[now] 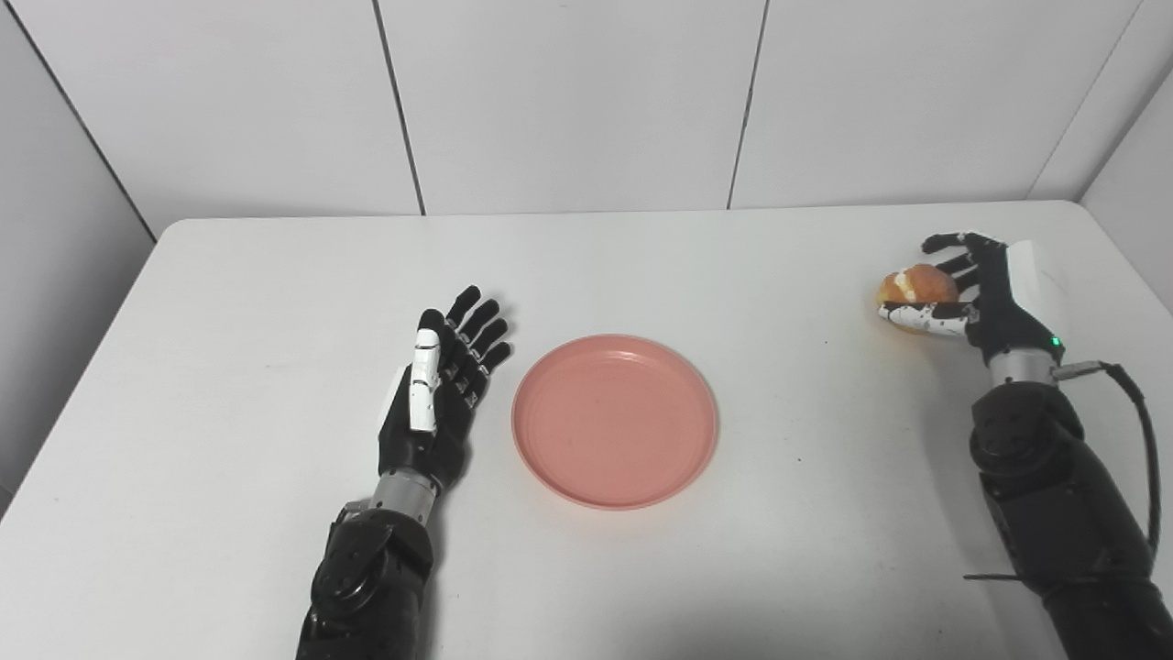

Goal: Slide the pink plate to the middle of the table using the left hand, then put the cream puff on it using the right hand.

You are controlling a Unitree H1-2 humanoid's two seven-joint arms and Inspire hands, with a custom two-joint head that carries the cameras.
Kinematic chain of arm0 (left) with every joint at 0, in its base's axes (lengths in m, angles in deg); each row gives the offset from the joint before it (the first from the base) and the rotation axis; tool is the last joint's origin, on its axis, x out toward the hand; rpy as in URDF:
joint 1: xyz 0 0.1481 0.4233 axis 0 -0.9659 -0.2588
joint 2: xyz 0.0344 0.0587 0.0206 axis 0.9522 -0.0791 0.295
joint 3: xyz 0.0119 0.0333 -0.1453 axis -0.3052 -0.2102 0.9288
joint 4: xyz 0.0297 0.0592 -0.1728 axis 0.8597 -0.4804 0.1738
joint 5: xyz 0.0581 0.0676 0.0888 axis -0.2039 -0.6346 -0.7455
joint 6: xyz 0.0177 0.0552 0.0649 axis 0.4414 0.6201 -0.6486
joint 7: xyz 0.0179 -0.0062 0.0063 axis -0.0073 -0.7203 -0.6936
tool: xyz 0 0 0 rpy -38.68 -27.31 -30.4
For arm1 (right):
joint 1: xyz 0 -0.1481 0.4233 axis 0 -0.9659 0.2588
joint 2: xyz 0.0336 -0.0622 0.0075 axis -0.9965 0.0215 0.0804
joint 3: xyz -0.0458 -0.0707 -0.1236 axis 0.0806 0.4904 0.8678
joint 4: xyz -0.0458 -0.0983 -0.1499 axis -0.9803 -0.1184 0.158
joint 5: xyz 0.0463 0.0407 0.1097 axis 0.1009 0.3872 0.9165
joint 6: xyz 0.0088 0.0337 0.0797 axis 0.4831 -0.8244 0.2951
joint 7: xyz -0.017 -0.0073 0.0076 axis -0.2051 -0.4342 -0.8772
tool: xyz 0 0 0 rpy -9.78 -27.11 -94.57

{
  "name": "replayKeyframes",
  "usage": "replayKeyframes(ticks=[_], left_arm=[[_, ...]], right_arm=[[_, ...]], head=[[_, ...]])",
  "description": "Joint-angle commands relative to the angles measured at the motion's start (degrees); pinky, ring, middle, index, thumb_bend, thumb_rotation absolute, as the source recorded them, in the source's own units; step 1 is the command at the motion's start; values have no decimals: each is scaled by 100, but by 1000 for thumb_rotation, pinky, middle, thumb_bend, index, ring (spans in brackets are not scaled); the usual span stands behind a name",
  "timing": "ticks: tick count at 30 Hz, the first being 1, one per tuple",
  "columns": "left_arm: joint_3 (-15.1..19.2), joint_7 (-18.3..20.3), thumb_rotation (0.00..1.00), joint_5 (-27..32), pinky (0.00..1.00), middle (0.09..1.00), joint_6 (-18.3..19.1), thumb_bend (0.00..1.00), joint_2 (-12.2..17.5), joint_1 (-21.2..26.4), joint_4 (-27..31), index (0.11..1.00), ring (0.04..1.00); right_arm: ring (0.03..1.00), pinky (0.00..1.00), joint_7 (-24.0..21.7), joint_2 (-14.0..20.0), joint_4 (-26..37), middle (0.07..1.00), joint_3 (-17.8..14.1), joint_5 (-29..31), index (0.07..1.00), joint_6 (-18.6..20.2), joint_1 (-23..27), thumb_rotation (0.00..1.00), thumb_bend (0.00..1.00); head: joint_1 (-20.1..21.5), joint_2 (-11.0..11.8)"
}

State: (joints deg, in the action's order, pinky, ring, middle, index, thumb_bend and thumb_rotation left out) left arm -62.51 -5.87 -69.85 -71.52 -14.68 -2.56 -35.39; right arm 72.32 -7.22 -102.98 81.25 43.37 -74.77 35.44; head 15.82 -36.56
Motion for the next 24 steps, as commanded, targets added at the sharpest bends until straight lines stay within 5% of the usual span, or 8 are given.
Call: replayKeyframes(ticks=[1,5,8,9,10,18,24], left_arm=[[-59,25,1000,-92,917,919,37,525,18,4,62,901,920],[-71,-3,1000,-106,914,916,68,529,18,9,73,898,917],[-73,11,1000,-108,916,921,66,534,18,9,64,904,921],[-70,9,1000,-103,916,919,67,533,15,10,61,901,919],[-66,4,1000,-97,915,919,70,533,10,13,61,900,918],[-86,12,1000,-146,915,916,16,536,5,17,43,900,915],[-83,-26,1000,-169,907,911,36,536,-17,6,87,895,909]], right_arm=[[444,181,202,-6,391,488,-50,-7,609,-360,168,0,524],[368,238,262,-150,847,477,0,-84,569,-461,154,0,505],[386,183,149,-242,1187,502,53,-138,497,-380,135,0,512],[233,122,115,-266,1273,483,70,-151,489,-360,130,0,518],[181,101,92,-304,1367,476,94,-158,487,-362,129,0,520],[222,150,-164,-430,1788,473,247,-148,484,-465,71,0,522],[205,134,-348,-536,1837,445,503,-49,502,-898,-31,0,518]], head=[[-7,0],[-20,-10],[-20,-19],[-20,-19],[-20,-19],[-50,-35],[-92,-74]])
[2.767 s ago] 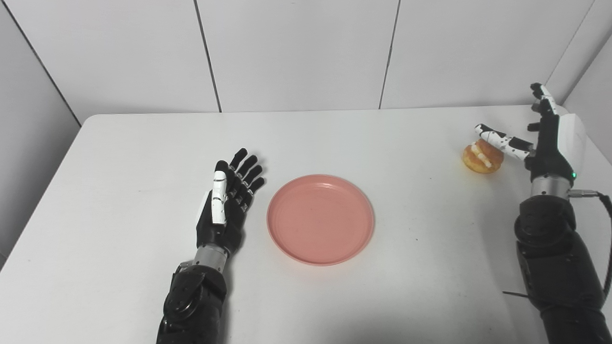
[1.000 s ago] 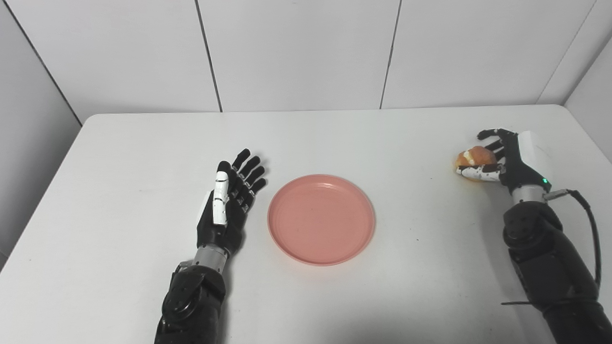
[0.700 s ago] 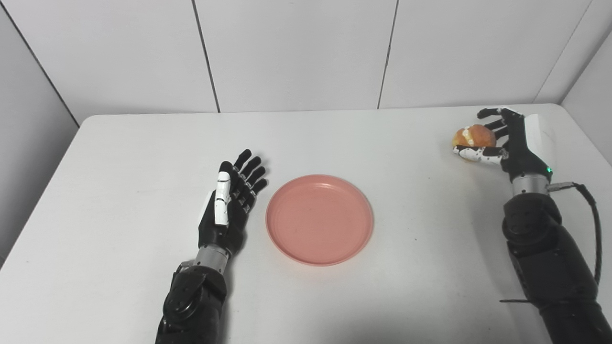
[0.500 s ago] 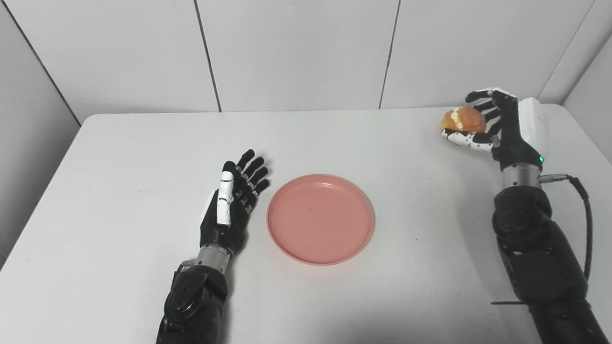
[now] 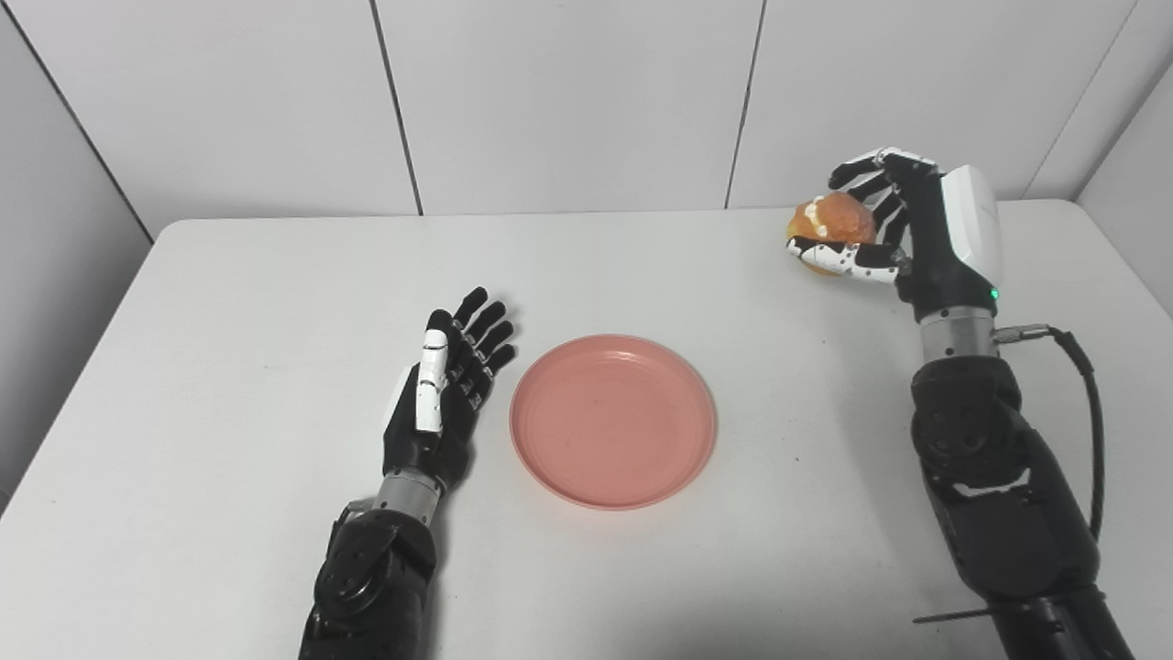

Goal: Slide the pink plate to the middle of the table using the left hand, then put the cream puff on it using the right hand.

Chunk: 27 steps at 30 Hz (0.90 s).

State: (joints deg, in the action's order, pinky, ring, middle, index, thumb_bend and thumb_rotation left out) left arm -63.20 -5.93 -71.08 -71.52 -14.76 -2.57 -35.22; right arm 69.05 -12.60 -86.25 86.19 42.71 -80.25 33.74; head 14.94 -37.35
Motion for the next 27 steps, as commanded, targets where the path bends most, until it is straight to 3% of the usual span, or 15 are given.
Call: replayKeyframes(ticks=[1,5,13,16,18,23,27], left_arm=[[-16,-18,1000,-49,907,910,40,536,-7,7,74,895,909],[-26,-16,1000,-51,905,914,81,535,-4,5,113,899,908],[-74,-14,1000,-114,899,911,99,539,2,-10,171,898,908],[-91,-25,1000,-166,891,904,115,542,1,-14,202,896,903],[-84,-13,1000,-149,893,906,132,542,-5,-16,212,897,905],[-98,-26,1000,-176,893,904,139,544,-11,-8,223,893,902],[-147,-78,1000,-300,883,898,116,542,-22,-22,268,887,894]], right_arm=[[212,138,-31,-27,157,431,84,-10,511,-466,128,0,516],[292,204,-159,-175,225,465,308,-20,503,-739,46,0,519],[216,152,-529,-520,487,481,815,-101,493,-901,-231,0,519],[409,334,-663,-654,474,458,961,-45,504,-1013,-340,0,518],[454,379,-706,-710,447,471,1006,-42,498,-1060,-386,0,519],[418,330,-660,-788,257,478,1172,-269,493,-1346,-481,0,518],[496,428,-690,-810,108,496,1253,-348,478,-1525,-558,0,517]], head=[[-4,5],[-25,-19],[-99,-94],[-117,-130],[-138,-154],[-163,-174],[-311,-203]])
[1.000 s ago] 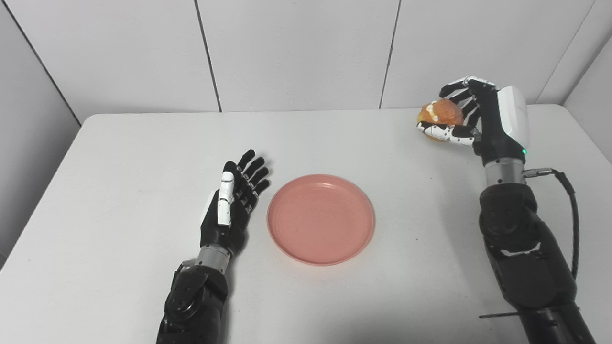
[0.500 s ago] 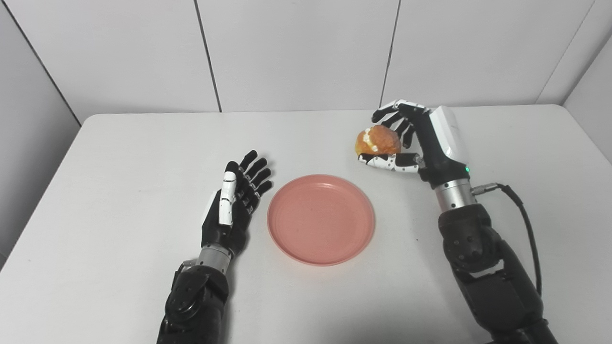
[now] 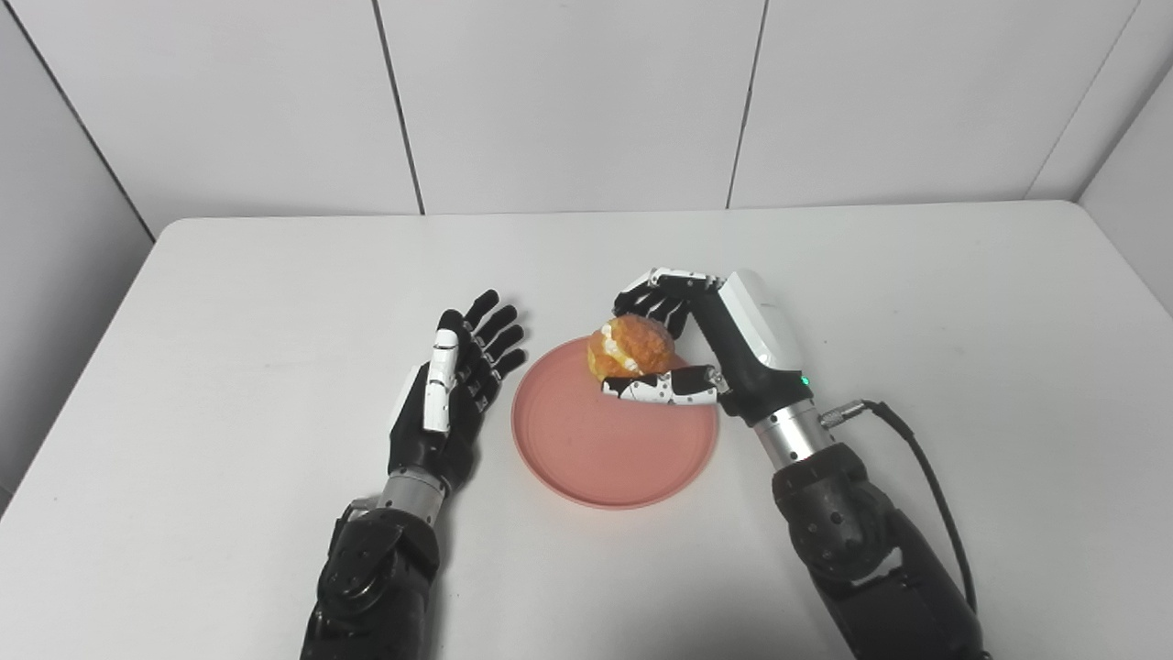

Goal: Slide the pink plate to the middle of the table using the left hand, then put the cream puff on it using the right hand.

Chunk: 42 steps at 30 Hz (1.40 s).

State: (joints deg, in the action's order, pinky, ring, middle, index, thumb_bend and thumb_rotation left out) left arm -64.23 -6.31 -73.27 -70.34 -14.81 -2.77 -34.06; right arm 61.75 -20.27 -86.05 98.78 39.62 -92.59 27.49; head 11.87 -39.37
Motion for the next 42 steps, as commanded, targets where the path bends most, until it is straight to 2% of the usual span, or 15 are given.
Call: replayKeyframes(ticks=[1,5,9,14,19,20,23,24,25,26,27,31,34,39,42], left_arm=[[-48,-45,1000,-98,881,897,-6,543,-24,-7,163,886,892],[-43,-48,1000,-115,892,899,-51,528,-50,-12,167,882,897],[-57,-58,1000,-173,897,906,-112,521,-63,-4,151,885,903],[-37,-57,1000,-209,890,900,-172,519,-95,2,118,877,900],[-48,-34,1000,-221,893,899,-166,522,-82,13,107,872,901],[-50,-30,1000,-225,895,899,-183,521,-80,15,97,873,902],[-55,-40,1000,-248,891,897,-178,515,-78,12,109,872,900],[-61,-42,1000,-262,889,893,-163,515,-72,10,116,872,897],[-65,-44,1000,-271,884,886,-143,519,-67,7,126,868,891],[-63,-56,1000,-278,884,885,-95,520,-72,-1,162,867,890],[-58,-64,1000,-284,879,880,-61,519,-78,-7,189,860,885],[-44,-59,1000,-270,881,881,-69,514,-103,-27,232,860,885],[-72,-41,1000,-308,884,883,-85,527,-82,-37,267,863,887],[-105,-14,1000,-354,879,879,-169,529,-55,-61,301,858,883],[-118,40,1000,-342,892,899,-240,522,-24,-63,317,881,894]], right_arm=[[514,454,-8,-48,76,504,25,-52,471,-267,37,0,516],[518,481,-88,-37,-21,512,123,-205,466,-244,-21,0,517],[450,402,-38,21,-176,477,175,-403,494,-333,-9,0,519],[445,408,-154,135,-306,461,260,-625,507,-272,38,0,518],[420,357,-557,193,-226,436,275,-717,522,102,21,0,515],[451,378,-596,203,-213,452,270,-746,516,125,20,0,517],[588,525,-595,216,-241,499,237,-750,490,27,22,0,520],[655,591,-599,219,-240,634,225,-732,549,-1,21,86,525],[734,674,-608,230,-229,739,219,-709,715,-41,23,193,555],[744,684,-599,254,-189,751,225,-725,733,-100,32,210,557],[785,744,-592,270,-161,797,230,-741,786,-142,40,322,562],[896,920,-593,287,-35,912,227,-761,890,-181,41,589,586],[942,989,-477,258,72,947,196,-754,926,-248,5,719,613],[952,1000,-301,136,153,954,90,-634,938,-294,-81,846,675],[960,1000,-180,27,172,966,-8,-473,951,-347,-134,809,662]], head=[[-25,-23],[-60,-50],[-81,-63],[-92,-90],[-101,-99],[-101,-99],[-101,-99],[-101,-99],[-101,-99],[-115,-125],[-115,-125],[-119,-133],[-124,-166],[-110,-183],[-111,-192]])
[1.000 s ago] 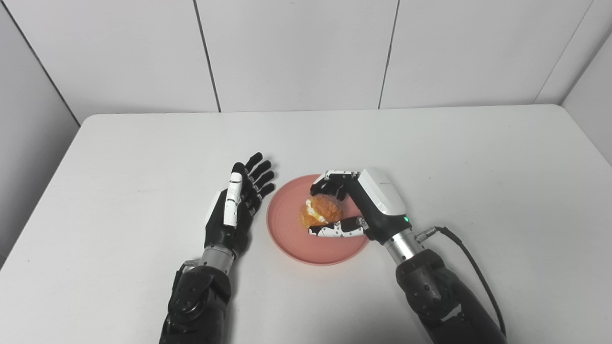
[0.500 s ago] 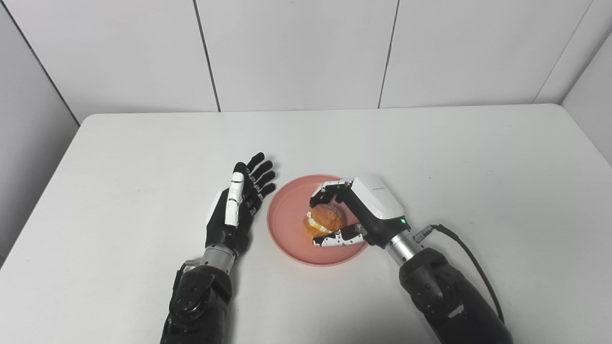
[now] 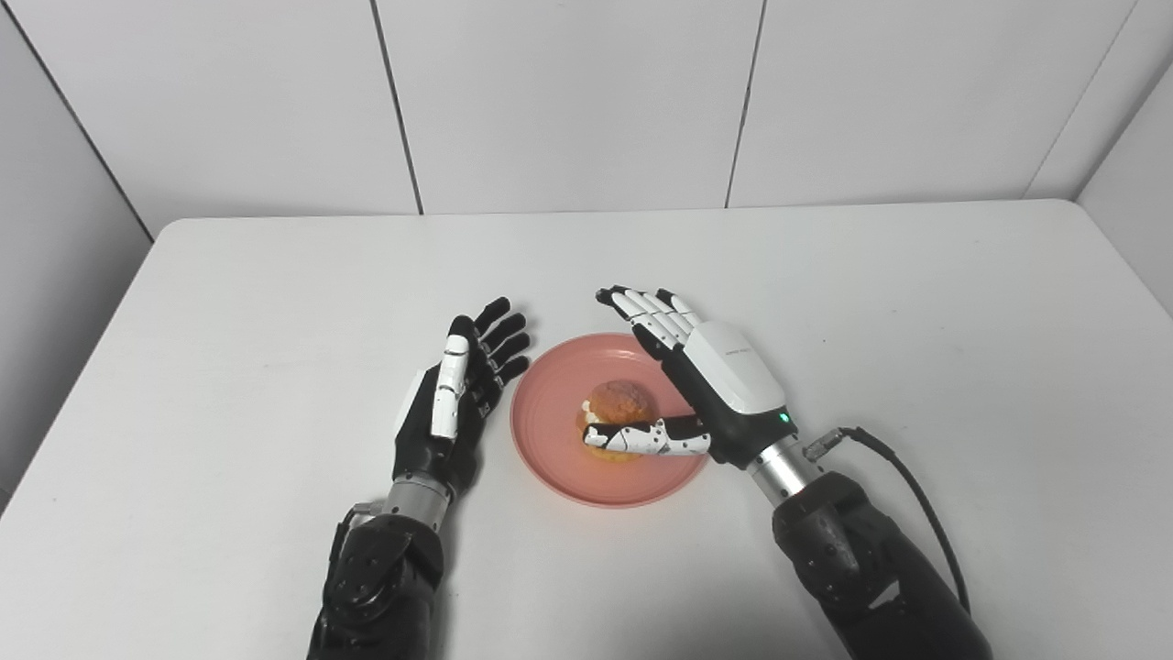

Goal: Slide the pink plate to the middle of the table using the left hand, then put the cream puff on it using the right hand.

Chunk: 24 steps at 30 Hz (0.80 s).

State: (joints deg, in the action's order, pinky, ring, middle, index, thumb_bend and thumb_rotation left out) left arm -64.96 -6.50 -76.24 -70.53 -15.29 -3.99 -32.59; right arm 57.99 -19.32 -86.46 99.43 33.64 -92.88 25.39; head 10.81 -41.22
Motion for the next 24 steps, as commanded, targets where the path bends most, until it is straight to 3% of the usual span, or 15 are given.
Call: replayKeyframes(ticks=[1,5,6,9,12,14,18,24], left_arm=[[-82,55,1000,-147,896,910,-336,515,53,50,165,893,901],[-234,-64,1000,-670,921,937,-725,510,160,-13,184,921,925],[-272,-99,1000,-804,941,955,-810,514,188,-28,184,942,944],[-331,-185,1000,-1042,987,987,-975,524,206,-78,169,977,979],[-353,-340,1000,-1290,969,986,-1211,501,164,-104,111,980,977],[-382,-384,1000,-1411,978,993,-1214,508,166,-135,140,988,985],[-404,-425,1000,-1487,994,1000,-1167,520,164,-198,228,1000,1000],[-386,-402,1000,-1391,1000,1000,-1064,531,150,-237,318,1000,1000]], right_arm=[[964,1000,262,-137,210,969,-143,236,955,-334,41,782,648],[981,995,511,-353,185,989,-350,380,974,-290,-78,805,631],[993,998,538,-404,191,996,-394,389,987,-233,-106,855,637],[1000,985,370,-667,250,1000,-599,975,998,1,-249,887,621],[1000,985,125,-917,391,1000,-788,1660,1000,333,-369,923,610],[1000,994,-104,-1103,565,1000,-950,2293,1000,738,-454,930,622],[1000,1000,-117,-1371,803,1000,-1186,2741,1000,1266,-578,994,678],[1000,1000,-31,-1545,864,1000,-1386,3057,1000,1399,-706,956,650]], head=[[4,-7],[5,-23],[5,-23],[15,-20],[8,-46],[19,-43],[25,-58],[31,-68]])
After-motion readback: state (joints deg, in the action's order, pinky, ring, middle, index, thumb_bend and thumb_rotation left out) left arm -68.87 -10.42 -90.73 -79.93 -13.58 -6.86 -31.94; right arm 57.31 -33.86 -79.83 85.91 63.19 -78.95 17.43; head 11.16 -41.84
